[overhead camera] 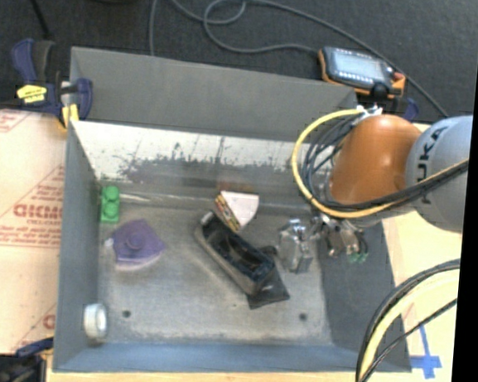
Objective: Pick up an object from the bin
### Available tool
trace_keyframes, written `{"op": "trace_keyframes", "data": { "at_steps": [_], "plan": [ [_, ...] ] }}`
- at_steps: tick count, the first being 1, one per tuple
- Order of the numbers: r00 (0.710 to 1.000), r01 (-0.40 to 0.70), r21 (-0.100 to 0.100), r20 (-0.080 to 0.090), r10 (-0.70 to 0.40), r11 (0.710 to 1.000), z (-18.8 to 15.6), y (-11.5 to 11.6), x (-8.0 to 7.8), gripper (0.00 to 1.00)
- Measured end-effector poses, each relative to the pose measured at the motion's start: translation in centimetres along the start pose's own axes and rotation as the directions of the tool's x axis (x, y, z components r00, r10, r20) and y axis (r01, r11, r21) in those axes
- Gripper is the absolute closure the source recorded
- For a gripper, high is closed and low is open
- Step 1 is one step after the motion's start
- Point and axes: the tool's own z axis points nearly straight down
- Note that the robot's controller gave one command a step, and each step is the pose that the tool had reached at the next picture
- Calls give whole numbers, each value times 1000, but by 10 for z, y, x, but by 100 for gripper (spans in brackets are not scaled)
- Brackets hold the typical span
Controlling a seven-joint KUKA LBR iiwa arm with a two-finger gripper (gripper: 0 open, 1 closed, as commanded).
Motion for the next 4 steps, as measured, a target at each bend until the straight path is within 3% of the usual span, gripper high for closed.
{"op": "trace_keyframes", "data": {
  "at_steps": [1, 2, 3, 4],
  "plan": [
    [1000, 2, 1, 1, -2, 1000, -2, 0, -1, 100],
    [985, 171, -1, -4, -171, 985, 12, -14, 6, 0],
    [985, 171, -1, -4, -171, 985, 12, -14, 6, 0],
    [944, 330, -1, 0, -330, 944, 15, -20, 7, 0]
  ]
}}
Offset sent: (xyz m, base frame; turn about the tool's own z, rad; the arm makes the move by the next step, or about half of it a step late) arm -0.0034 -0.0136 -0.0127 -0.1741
